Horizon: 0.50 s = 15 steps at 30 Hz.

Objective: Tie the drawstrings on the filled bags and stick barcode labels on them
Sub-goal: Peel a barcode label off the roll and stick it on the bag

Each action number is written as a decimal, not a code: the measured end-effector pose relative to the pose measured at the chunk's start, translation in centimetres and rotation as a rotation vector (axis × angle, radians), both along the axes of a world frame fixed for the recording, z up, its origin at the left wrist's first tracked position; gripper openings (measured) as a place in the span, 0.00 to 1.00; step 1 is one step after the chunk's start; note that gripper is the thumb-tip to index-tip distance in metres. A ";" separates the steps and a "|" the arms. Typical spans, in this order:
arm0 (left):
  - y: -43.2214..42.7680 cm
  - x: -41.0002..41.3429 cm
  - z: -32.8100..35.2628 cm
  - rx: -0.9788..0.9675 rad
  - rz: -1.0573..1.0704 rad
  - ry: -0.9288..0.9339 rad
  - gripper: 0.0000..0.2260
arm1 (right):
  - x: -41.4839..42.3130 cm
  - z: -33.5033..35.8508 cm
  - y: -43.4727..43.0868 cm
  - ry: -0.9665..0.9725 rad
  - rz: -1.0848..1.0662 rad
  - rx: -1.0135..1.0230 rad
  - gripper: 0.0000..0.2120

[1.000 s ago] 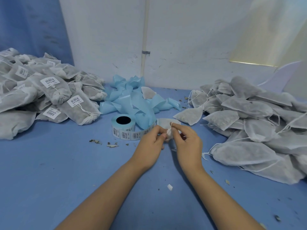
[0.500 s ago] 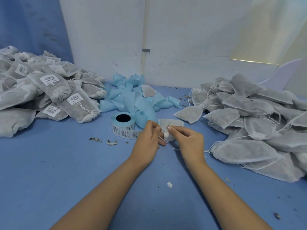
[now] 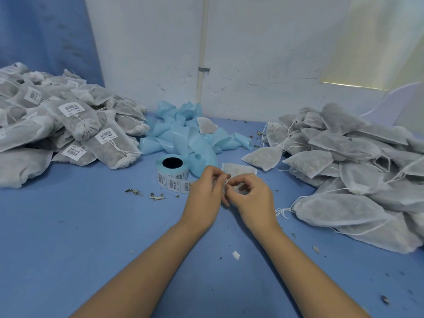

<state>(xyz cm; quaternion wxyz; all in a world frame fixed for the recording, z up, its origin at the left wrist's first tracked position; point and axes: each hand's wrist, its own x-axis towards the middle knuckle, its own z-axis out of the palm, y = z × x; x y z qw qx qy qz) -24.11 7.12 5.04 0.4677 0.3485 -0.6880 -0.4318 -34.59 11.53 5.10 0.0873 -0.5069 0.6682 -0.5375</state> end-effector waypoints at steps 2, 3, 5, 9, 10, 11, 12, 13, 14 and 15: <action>-0.1 0.0 0.1 0.074 -0.094 0.085 0.05 | 0.2 0.0 0.0 -0.080 0.014 -0.015 0.08; -0.2 0.0 0.1 0.127 -0.135 0.142 0.06 | 0.3 0.0 0.0 -0.124 0.026 -0.022 0.08; -0.3 -0.1 0.3 0.226 -0.198 0.266 0.06 | 0.4 0.2 0.1 -0.192 0.048 -0.033 0.08; -0.8 -0.1 0.1 0.235 -0.221 0.320 0.07 | 0.1 0.6 0.0 -0.383 0.100 -0.025 0.07; -0.9 -0.1 0.0 0.206 -0.202 0.290 0.08 | 0.1 0.7 0.0 -0.449 0.125 -0.002 0.07; -1.0 -0.1 -0.1 0.184 -0.186 0.269 0.08 | 0.0 0.8 0.1 -0.523 0.166 0.017 0.07; -1.1 -0.1 -0.1 0.170 -0.179 0.260 0.08 | 0.0 0.9 0.1 -0.598 0.214 0.027 0.07; -1.1 -0.1 -0.1 0.155 -0.177 0.252 0.08 | 0.0 1.1 0.2 -0.662 0.248 0.028 0.08; -1.2 0.0 -0.1 0.141 -0.174 0.241 0.08 | -0.1 1.2 0.2 -0.711 0.264 0.025 0.08; -1.2 0.0 -0.1 0.130 -0.169 0.226 0.07 | -0.2 1.3 0.3 -0.745 0.264 0.025 0.08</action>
